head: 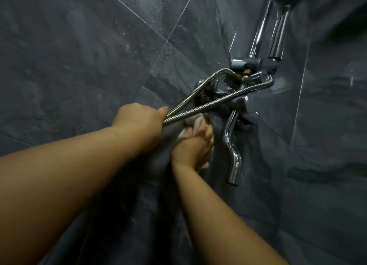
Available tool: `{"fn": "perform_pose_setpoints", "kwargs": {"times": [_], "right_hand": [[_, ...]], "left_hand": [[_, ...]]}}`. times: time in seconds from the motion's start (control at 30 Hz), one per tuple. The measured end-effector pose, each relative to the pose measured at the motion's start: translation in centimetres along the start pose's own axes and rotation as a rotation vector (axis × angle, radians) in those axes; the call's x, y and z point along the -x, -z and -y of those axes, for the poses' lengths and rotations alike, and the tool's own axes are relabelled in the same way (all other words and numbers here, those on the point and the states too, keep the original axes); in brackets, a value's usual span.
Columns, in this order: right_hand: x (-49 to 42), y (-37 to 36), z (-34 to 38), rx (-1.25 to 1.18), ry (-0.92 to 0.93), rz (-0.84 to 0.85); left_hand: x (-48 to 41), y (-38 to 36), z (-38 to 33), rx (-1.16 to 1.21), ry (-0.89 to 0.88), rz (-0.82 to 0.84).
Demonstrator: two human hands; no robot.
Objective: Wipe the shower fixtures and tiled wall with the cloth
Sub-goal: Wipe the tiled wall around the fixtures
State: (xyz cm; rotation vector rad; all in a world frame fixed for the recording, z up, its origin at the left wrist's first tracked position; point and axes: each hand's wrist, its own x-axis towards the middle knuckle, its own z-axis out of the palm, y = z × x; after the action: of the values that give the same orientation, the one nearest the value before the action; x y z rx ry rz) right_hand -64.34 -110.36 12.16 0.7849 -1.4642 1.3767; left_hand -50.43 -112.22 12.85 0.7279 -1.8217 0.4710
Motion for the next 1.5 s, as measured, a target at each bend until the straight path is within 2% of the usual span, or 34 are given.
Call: {"fn": "perform_pose_setpoints", "kwargs": {"times": [0.03, 0.07, 0.13, 0.23, 0.3, 0.37, 0.47, 0.5, 0.57, 0.67, 0.73, 0.77, 0.87, 0.97, 1.03, 1.07, 1.17, 1.27, 1.33, 1.4, 1.5], "right_hand": [[-0.2, -0.1, 0.3, -0.007, -0.062, 0.022], [0.2, 0.0, 0.3, 0.000, -0.037, 0.015], [1.9, 0.5, -0.4, -0.003, 0.144, 0.040], [4.1, 1.3, -1.9, -0.095, 0.373, 0.188], [3.0, 1.6, -2.0, -0.191, 0.423, 0.135], [0.4, 1.2, -1.3, -0.260, 0.343, 0.053], [-3.3, -0.2, 0.0, -0.310, -0.013, -0.022], [-3.2, -0.5, 0.5, -0.276, -0.071, -0.076], [-0.5, -0.6, 0.7, -0.133, -0.005, -0.154], [3.1, -0.3, -0.1, 0.012, 0.077, 0.054], [0.8, -0.3, 0.6, 0.021, 0.066, -0.018], [-0.9, 0.2, 1.4, 0.013, -0.004, -0.072], [-4.7, 0.7, 3.7, -0.069, -0.314, 0.094], [-3.8, 0.6, 3.8, -0.190, -0.422, 0.011], [-0.7, 0.0, 3.0, -0.117, -0.366, -0.157], [0.8, 0.1, 2.6, -0.041, -0.291, -0.154], [2.1, 1.0, 1.4, 0.030, -0.171, 0.193], [-2.7, 0.5, 1.7, -0.004, -0.247, 0.144], [-4.2, -0.1, 2.1, -0.033, -0.242, 0.017], [-1.4, -0.5, 1.2, -0.013, -0.057, -0.157], [5.7, 0.1, -3.2, 0.030, 0.333, 0.018]], "left_hand": [[-0.1, -0.1, 0.0, 0.003, -0.003, -0.003], [-0.1, -0.2, 0.1, 0.014, 0.000, -0.007], [-0.1, -0.4, 0.2, 0.022, 0.003, -0.011], [0.2, -0.7, 0.0, 0.052, 0.018, -0.036], [0.3, -0.7, 0.0, 0.062, 0.023, -0.048], [0.3, -0.7, -0.1, 0.073, 0.030, -0.056], [0.3, -0.8, -0.1, 0.070, 0.029, -0.062], [0.3, -0.8, -0.1, 0.072, 0.028, -0.061], [0.4, -0.8, -0.1, 0.080, 0.025, -0.058], [0.5, -0.8, -0.1, 0.084, 0.017, -0.065], [0.5, -0.8, 0.1, 0.070, 0.016, -0.064], [0.6, -0.8, 0.0, 0.073, 0.021, -0.057], [0.6, -0.5, -0.1, 0.064, 0.025, -0.045], [0.7, -0.3, -0.2, 0.065, 0.026, -0.033], [0.7, -0.3, -0.1, 0.053, 0.026, -0.034], [0.7, -0.3, -0.2, 0.050, 0.027, -0.028], [0.8, -0.4, -0.3, 0.034, 0.024, -0.010], [0.6, -0.2, -0.4, 0.035, 0.038, 0.007], [0.6, 0.0, -0.3, 0.026, 0.042, 0.013], [0.8, 0.0, -0.5, 0.036, 0.044, 0.009], [1.0, 0.3, -0.6, 0.025, 0.060, 0.024]]}}
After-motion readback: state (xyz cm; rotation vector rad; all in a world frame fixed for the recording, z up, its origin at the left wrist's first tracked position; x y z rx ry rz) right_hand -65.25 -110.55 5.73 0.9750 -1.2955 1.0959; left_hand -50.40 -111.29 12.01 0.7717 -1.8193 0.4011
